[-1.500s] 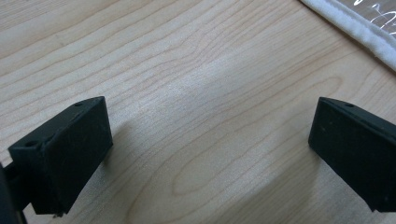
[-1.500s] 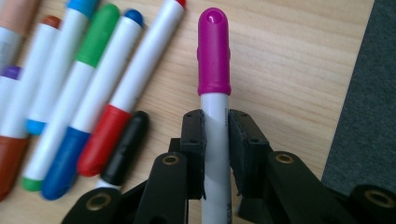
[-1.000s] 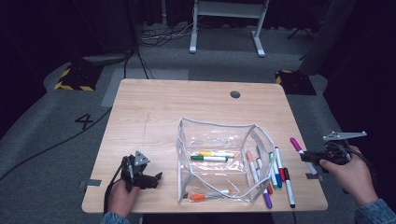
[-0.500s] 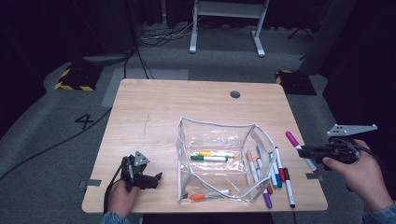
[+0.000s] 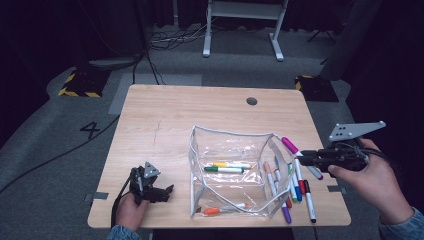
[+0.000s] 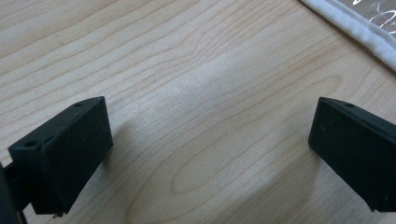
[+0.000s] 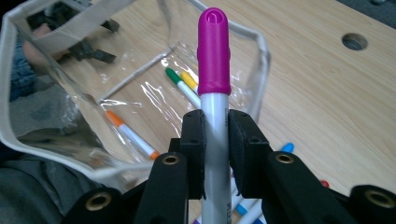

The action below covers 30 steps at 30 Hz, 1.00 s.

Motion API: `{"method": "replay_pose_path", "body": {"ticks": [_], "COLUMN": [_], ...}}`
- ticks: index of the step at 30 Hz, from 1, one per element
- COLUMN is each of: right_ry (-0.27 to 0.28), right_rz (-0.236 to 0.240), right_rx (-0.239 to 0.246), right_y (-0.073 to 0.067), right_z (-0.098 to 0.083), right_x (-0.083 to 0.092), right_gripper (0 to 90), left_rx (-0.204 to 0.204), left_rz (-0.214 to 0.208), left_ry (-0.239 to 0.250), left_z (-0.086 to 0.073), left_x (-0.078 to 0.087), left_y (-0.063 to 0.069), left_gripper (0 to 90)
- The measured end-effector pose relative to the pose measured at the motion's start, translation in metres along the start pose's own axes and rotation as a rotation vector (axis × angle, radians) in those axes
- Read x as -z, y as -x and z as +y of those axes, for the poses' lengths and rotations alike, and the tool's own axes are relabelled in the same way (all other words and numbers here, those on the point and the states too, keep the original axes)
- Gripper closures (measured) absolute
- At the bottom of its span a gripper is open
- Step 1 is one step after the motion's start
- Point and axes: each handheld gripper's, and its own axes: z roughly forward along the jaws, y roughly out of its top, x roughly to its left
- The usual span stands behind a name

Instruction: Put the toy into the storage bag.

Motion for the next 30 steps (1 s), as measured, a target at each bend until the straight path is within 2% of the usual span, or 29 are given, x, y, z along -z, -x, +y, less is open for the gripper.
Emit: {"method": "replay_pose_path", "body": {"ticks": [10,17,26,30], "right_ry": [-0.023,-0.069,-0.12,-0.163], "right_rz": [0.071,0.132,0.188,0.199], "right_rx": [0.109,0.188,0.25,0.272], "right_y": [-0.031,-0.052,-0.071,-0.076], "right_z": [0.036,0.059,0.074,0.077], "right_x": [-0.019,-0.041,-0.074,-0.09], "right_gripper": [77.0,77.0,77.0,77.0], "left_rx": [0.0,0.002,0.001,0.001], "left_rz": [0.0,-0.001,0.0,-0.001], "left_ry": [0.0,-0.002,-0.004,-0.004], "left_z": [0.0,0.0,0.0,0.0], "left_x": [0.0,0.0,0.001,0.001], "left_y": [0.0,0.0,0.0,0.0], "left_gripper": [0.0,0.0,0.0,0.0]}}
